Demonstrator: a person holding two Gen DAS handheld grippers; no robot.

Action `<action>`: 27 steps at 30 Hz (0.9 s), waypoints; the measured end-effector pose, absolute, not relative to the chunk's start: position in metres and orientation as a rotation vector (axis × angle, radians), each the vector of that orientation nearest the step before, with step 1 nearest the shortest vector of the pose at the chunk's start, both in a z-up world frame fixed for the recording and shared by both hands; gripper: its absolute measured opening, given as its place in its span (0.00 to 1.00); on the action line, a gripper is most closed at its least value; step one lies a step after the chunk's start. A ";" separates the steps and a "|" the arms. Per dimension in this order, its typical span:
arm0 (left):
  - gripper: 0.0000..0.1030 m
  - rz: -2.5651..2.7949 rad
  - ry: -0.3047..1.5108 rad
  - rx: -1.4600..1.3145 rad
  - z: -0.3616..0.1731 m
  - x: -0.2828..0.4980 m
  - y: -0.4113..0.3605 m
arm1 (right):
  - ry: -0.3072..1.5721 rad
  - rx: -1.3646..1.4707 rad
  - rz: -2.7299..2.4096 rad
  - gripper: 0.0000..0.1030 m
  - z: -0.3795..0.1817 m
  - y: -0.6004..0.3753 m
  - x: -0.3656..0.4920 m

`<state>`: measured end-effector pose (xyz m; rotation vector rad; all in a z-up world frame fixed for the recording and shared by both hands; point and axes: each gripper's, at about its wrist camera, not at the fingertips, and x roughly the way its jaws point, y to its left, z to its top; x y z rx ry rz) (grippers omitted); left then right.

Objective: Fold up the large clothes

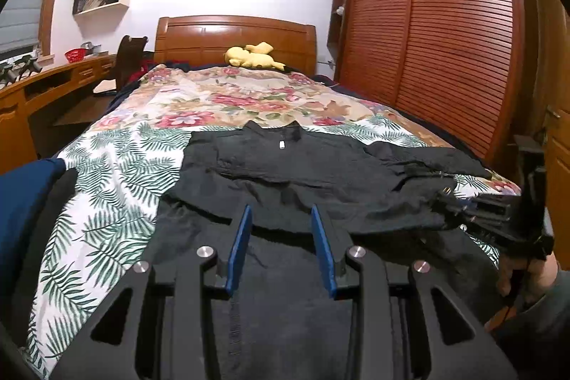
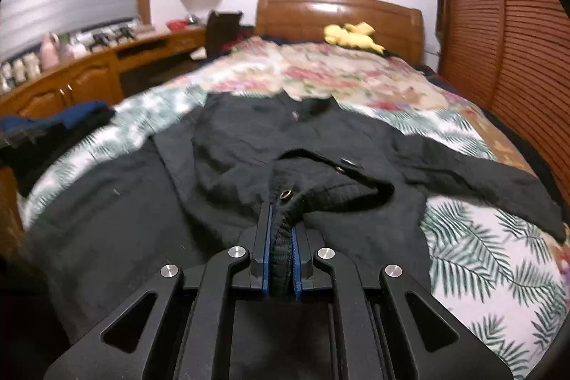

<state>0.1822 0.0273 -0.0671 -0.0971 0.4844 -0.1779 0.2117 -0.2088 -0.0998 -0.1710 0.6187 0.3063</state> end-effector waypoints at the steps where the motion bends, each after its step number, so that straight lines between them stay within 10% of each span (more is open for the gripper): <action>1: 0.32 -0.182 0.485 -0.092 -0.068 0.183 0.024 | 0.648 -0.172 0.307 0.07 -0.105 -0.211 0.213; 12: 0.32 -0.210 0.510 -0.058 -0.074 0.192 -0.003 | 0.596 -0.165 0.258 0.43 -0.099 -0.230 0.205; 27: 0.32 -0.248 0.479 -0.051 -0.073 0.191 -0.019 | 0.827 -0.151 0.341 0.44 -0.164 -0.217 0.246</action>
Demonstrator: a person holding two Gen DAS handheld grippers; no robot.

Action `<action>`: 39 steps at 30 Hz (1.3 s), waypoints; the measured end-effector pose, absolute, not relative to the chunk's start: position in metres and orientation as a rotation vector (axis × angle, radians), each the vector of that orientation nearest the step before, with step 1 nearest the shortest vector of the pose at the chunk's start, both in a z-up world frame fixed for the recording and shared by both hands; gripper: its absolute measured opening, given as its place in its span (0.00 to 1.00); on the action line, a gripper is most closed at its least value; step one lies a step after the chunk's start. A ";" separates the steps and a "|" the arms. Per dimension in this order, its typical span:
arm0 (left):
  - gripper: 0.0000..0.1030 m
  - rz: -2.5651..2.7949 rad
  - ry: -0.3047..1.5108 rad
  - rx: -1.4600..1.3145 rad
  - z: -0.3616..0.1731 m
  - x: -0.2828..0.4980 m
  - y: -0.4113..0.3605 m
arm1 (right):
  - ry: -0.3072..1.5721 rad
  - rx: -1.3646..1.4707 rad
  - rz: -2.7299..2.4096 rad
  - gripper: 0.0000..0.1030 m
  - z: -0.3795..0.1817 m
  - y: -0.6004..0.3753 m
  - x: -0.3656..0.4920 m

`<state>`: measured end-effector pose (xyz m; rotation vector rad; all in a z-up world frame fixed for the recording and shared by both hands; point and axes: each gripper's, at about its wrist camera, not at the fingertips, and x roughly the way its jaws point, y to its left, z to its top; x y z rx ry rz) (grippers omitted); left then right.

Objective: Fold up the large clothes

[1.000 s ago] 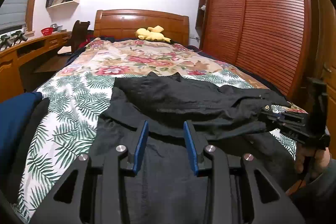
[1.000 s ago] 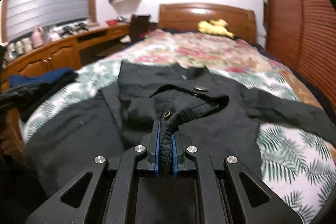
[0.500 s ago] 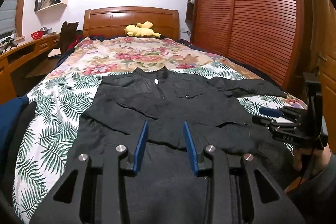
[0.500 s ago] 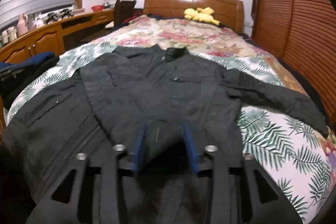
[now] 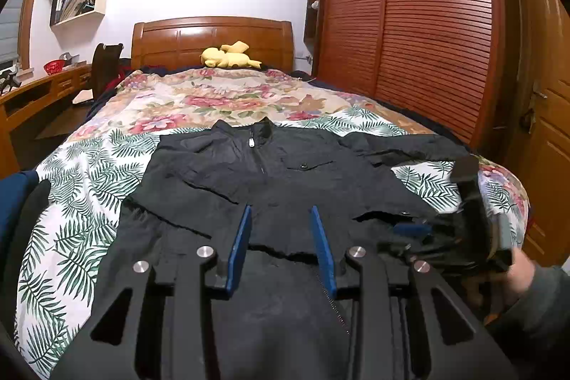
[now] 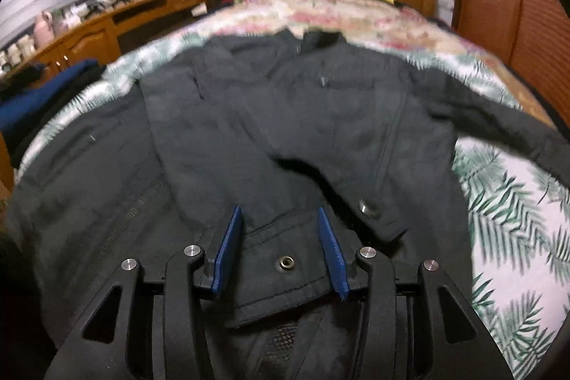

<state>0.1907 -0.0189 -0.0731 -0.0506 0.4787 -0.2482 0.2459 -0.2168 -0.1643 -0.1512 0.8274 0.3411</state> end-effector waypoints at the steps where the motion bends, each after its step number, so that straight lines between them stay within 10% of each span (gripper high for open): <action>1: 0.32 -0.251 0.473 -0.053 -0.072 0.190 -0.019 | 0.831 -0.150 0.338 0.44 -0.168 -0.216 0.247; 39: 0.37 -0.244 0.544 -0.054 -0.140 0.253 -0.030 | 0.816 -0.142 0.347 0.45 -0.170 -0.215 0.245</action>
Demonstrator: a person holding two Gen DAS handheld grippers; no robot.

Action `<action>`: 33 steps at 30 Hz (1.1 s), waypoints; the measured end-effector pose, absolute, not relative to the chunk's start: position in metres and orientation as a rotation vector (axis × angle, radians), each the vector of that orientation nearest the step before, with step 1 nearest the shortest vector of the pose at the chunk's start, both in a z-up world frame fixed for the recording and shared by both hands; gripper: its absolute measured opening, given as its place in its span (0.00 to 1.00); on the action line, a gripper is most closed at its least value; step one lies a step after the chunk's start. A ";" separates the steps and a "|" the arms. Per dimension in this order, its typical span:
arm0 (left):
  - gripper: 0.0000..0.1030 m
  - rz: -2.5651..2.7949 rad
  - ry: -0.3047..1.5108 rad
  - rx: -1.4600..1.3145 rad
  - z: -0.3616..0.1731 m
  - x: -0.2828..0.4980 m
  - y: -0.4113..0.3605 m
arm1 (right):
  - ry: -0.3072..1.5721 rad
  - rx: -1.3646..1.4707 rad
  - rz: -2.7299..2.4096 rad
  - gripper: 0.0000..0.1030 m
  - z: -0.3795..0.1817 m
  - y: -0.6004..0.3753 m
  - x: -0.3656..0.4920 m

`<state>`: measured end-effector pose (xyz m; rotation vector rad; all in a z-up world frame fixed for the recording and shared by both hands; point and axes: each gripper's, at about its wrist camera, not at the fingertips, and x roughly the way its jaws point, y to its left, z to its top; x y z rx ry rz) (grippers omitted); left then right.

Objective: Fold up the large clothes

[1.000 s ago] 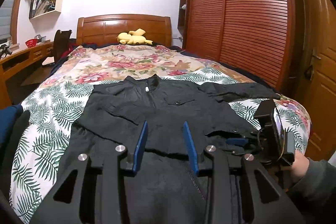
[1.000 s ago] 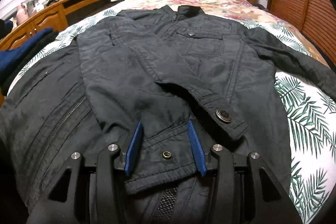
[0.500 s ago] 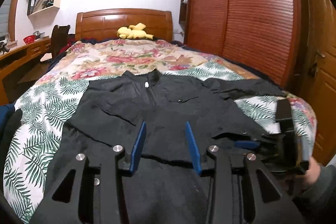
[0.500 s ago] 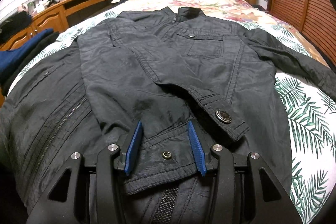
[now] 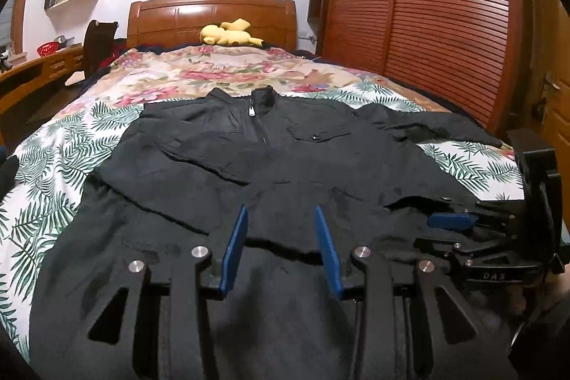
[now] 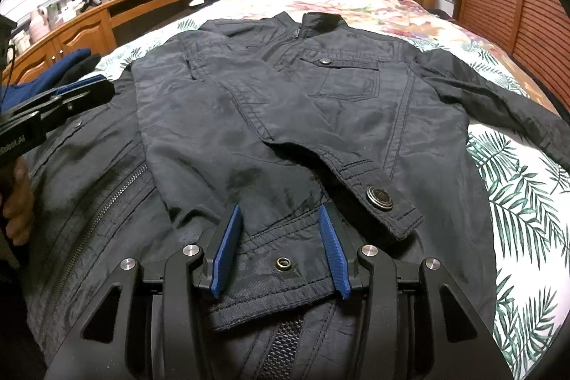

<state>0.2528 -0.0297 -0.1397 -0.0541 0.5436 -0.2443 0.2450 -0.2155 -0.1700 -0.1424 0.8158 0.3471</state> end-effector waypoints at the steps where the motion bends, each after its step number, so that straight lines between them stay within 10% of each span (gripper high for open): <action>1: 0.36 -0.247 0.540 -0.056 -0.139 0.253 -0.030 | 0.812 -0.138 0.349 0.45 -0.169 -0.216 0.244; 16: 0.37 -0.270 0.516 -0.055 -0.136 0.248 -0.028 | 0.672 -0.111 0.202 0.65 -0.079 -0.307 0.267; 33: 0.37 -0.270 0.526 -0.052 -0.136 0.248 -0.029 | 0.814 0.175 -0.119 0.65 -0.116 -0.482 0.354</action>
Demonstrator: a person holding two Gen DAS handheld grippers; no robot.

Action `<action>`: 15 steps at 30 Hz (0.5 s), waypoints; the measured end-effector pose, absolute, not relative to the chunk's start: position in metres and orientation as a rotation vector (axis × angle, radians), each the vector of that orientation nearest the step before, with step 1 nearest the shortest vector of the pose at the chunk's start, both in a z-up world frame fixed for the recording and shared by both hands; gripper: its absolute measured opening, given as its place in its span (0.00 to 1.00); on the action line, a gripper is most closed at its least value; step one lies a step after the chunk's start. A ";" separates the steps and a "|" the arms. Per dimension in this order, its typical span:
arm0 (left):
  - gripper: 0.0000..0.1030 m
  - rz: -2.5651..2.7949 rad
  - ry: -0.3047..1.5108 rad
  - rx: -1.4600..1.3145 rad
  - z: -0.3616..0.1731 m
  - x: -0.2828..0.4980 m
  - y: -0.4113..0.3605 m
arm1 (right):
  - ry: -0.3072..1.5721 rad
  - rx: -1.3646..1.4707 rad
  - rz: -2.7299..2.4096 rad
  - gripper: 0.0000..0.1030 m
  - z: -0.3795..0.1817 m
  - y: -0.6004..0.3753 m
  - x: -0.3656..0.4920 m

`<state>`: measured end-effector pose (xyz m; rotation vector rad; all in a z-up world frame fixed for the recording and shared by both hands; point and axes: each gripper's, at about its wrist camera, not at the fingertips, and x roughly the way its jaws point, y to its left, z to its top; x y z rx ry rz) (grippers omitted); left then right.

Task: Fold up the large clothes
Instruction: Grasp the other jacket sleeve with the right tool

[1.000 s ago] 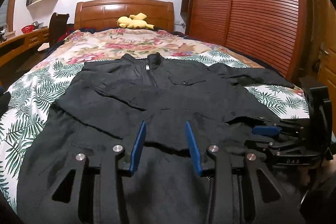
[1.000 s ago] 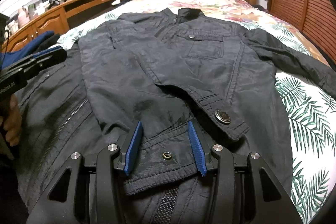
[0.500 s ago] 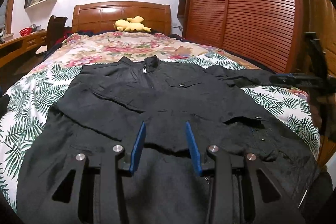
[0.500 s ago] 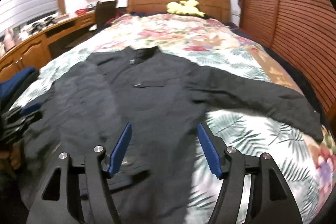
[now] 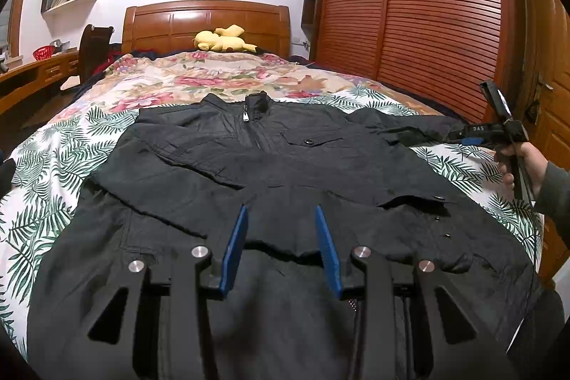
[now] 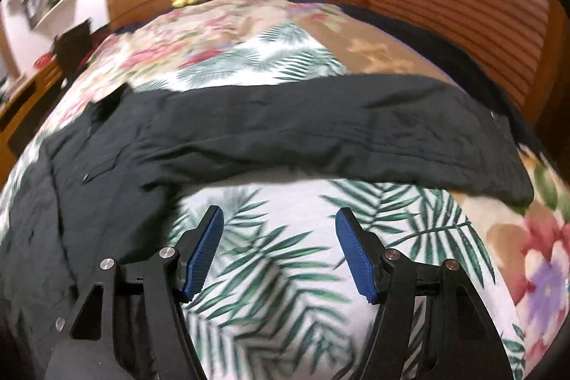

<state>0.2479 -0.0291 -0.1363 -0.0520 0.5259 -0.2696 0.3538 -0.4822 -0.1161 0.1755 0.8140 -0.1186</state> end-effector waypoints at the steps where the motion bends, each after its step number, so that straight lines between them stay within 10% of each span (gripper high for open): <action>1: 0.37 -0.270 0.527 -0.052 -0.136 0.249 -0.029 | 0.814 0.198 -0.128 0.65 -0.117 -0.490 0.356; 15: 0.37 -0.268 0.534 -0.048 -0.139 0.250 -0.029 | 0.793 0.460 -0.176 0.65 -0.125 -0.553 0.366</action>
